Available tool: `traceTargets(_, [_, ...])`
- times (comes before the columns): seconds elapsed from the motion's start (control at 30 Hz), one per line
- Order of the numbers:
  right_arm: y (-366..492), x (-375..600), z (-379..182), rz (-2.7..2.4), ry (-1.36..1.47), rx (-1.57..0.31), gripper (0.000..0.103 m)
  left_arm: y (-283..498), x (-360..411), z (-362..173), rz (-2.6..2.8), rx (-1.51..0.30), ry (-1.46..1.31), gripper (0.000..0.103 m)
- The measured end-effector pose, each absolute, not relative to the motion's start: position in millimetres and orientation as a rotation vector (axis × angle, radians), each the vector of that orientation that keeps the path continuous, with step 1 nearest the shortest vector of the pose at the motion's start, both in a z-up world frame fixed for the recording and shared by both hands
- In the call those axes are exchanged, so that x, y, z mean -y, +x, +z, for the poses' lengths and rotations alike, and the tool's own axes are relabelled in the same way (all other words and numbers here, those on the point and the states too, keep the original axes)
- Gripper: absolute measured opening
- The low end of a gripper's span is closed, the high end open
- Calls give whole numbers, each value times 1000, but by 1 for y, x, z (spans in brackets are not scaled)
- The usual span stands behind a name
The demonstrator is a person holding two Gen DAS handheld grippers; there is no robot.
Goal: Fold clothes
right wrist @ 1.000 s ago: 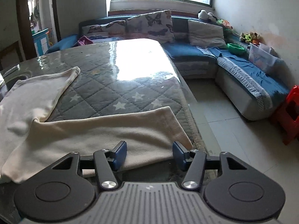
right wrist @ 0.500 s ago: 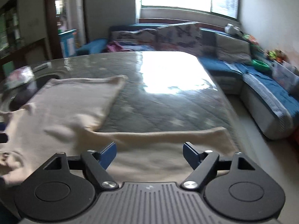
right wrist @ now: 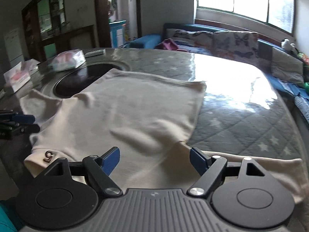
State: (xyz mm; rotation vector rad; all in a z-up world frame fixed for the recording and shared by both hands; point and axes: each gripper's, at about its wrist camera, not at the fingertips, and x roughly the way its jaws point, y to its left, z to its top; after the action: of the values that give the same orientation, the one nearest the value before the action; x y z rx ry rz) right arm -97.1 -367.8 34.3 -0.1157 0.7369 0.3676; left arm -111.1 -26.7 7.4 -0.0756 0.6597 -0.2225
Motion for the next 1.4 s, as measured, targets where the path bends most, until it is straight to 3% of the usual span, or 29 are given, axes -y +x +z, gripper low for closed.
traceTargets(0.53, [-102,339,31,464,-180,-745,81,-83,-55,10,281,-655,-127,62])
traceTargets(0.67, [-103,332,29,480,-191,-749,81,-79,-59,10,281,-642,-145,10])
traceTargets(0.77, [-105,329,28,493,-199,-755,81,-80,-60,15,295,-612,-161,7])
traceTargets(0.9, [-107,327,23,507,-219,-766,83,-89,-65,25,363,-548,-176,6])
traceTargets(1.1, [-105,328,25,509,-217,-765,84,-83,-72,19,338,-605,-224,8])
traceTargets(1.23, [-107,326,30,524,-224,-751,84,-84,-74,17,336,-618,-245,14])
traceTargets(1.37, [-107,322,36,549,-215,-741,84,-90,-76,18,348,-618,-267,44])
traceTargets(1.4, [-107,321,38,558,-213,-740,84,-92,-76,19,356,-619,-270,47])
